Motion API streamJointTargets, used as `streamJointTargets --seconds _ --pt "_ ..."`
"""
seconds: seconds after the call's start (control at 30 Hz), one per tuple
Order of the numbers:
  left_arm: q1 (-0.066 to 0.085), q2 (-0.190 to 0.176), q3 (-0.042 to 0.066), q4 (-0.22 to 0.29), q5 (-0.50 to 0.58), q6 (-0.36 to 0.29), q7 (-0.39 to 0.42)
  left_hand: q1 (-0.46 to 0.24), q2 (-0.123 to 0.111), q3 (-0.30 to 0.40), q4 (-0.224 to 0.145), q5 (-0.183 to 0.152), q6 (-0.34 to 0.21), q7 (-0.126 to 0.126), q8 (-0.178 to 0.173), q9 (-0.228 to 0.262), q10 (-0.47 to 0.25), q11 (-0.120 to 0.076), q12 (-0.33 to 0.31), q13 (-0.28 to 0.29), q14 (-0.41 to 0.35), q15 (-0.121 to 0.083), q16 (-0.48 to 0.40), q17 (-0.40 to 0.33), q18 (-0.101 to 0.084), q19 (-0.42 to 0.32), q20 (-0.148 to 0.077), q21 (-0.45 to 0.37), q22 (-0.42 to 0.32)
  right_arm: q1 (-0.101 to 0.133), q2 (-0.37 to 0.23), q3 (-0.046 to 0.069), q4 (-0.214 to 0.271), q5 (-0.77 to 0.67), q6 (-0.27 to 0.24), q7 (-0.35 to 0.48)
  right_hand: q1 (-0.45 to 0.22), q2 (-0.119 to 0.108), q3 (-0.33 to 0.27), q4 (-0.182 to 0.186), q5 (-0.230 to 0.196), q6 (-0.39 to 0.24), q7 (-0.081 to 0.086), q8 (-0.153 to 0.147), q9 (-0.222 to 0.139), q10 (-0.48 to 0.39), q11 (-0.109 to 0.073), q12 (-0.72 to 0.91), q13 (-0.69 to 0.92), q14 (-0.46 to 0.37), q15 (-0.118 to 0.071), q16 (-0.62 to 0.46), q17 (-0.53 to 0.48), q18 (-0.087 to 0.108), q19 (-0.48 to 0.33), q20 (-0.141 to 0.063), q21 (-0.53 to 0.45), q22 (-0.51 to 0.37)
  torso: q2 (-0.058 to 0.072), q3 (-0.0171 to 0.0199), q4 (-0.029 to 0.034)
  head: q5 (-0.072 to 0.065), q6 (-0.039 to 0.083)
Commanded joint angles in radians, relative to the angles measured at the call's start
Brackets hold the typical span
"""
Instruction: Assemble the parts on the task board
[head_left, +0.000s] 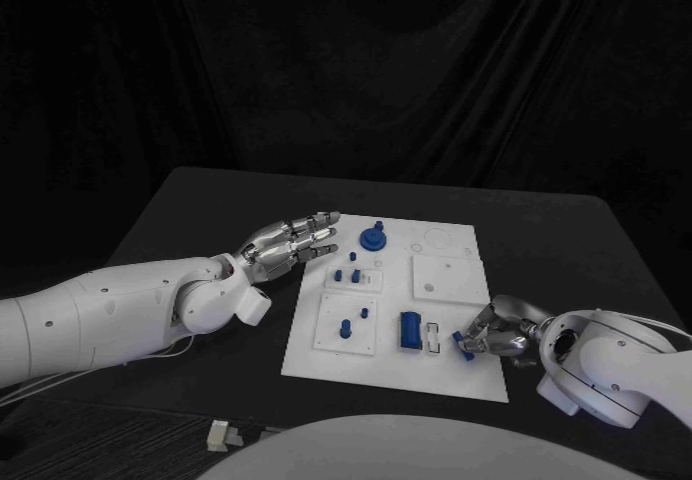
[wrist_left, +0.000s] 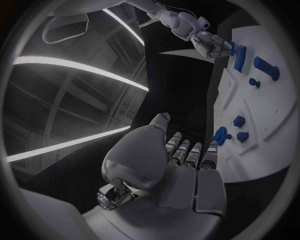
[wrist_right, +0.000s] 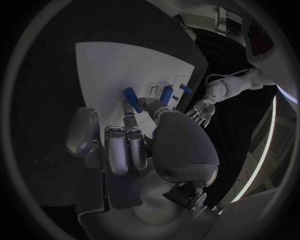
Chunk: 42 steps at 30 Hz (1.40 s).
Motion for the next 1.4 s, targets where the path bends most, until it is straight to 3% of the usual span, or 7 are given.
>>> streamJointTargets --seconds 0.03,0.27,0.63,1.03,1.4 --pt "-0.001 0.000 0.001 0.005 0.001 0.001 0.009 -0.009 0.001 0.003 -0.003 0.005 0.005 0.003 0.004 0.001 -0.002 0.008 0.005 0.002 0.002 0.004 0.001 0.001 0.006 0.005 0.003 0.006 0.001 0.002 0.001 -0.001 0.004 0.243 -0.028 -0.025 -0.012 -0.002 -0.002 0.007 -0.007 0.019 -0.012 -0.006 -0.002 0.108 -0.003 0.003 0.263 0.077 0.002 -0.006 0.105 -0.009 -0.002 -0.006 -0.004 0.150 0.001 -0.0012 -0.0005 0.000 0.000" --pt "-0.001 -0.001 0.001 0.006 0.001 -0.003 0.008 -0.010 0.000 0.003 -0.004 0.005 0.008 0.005 0.005 0.001 0.000 0.008 0.008 0.002 0.002 0.004 0.001 0.001 0.006 0.006 0.003 0.007 0.001 0.004 0.009 -0.001 0.000 0.333 -0.070 -0.029 -0.034 0.005 -0.005 0.024 -0.020 0.012 -0.009 -0.016 -0.006 0.108 -0.001 0.003 0.263 0.076 0.004 -0.008 0.098 -0.008 -0.005 -0.004 -0.014 0.148 0.003 -0.0014 -0.0012 -0.002 0.000" --pt "-0.001 0.003 0.001 0.004 0.001 -0.002 0.009 -0.010 0.000 0.003 -0.004 0.005 0.008 0.005 0.005 0.001 0.000 0.008 0.008 0.002 0.002 0.004 0.001 0.001 0.006 0.006 0.003 0.007 0.001 0.005 0.024 -0.001 -0.003 0.374 -0.153 0.004 -0.040 0.009 -0.005 0.030 -0.036 0.009 -0.008 -0.020 -0.007 0.108 0.000 0.003 0.263 0.074 0.004 -0.011 0.087 -0.007 -0.007 -0.004 -0.021 0.146 0.002 0.0003 -0.0003 -0.002 0.000" --pt "-0.001 0.005 0.001 0.002 0.001 0.000 0.008 -0.010 -0.001 0.004 -0.004 0.004 0.007 0.006 0.005 0.001 0.000 0.009 0.008 0.002 0.002 0.004 0.001 0.001 0.006 0.006 0.003 0.007 0.001 0.004 0.036 -0.001 -0.005 0.391 -0.210 0.035 -0.042 0.010 -0.006 0.032 -0.043 0.006 -0.007 -0.023 -0.007 0.108 0.000 0.003 0.263 0.073 0.005 -0.013 0.081 -0.006 -0.009 -0.003 -0.027 0.144 0.000 0.0001 -0.0016 -0.003 0.000" --pt "-0.001 0.004 0.001 0.001 0.001 0.001 0.009 -0.010 -0.001 0.004 -0.004 0.004 0.007 0.006 0.005 0.001 0.000 0.009 0.008 0.002 0.002 0.004 0.001 0.001 0.006 0.006 0.003 0.007 0.001 0.004 0.053 -0.001 -0.010 0.392 -0.212 0.053 -0.041 0.006 -0.008 0.031 -0.051 -0.003 -0.005 -0.029 -0.009 0.108 0.002 0.003 0.263 0.072 0.006 -0.015 0.074 -0.005 -0.012 -0.002 -0.034 0.143 0.001 0.0002 -0.0026 0.000 0.000"
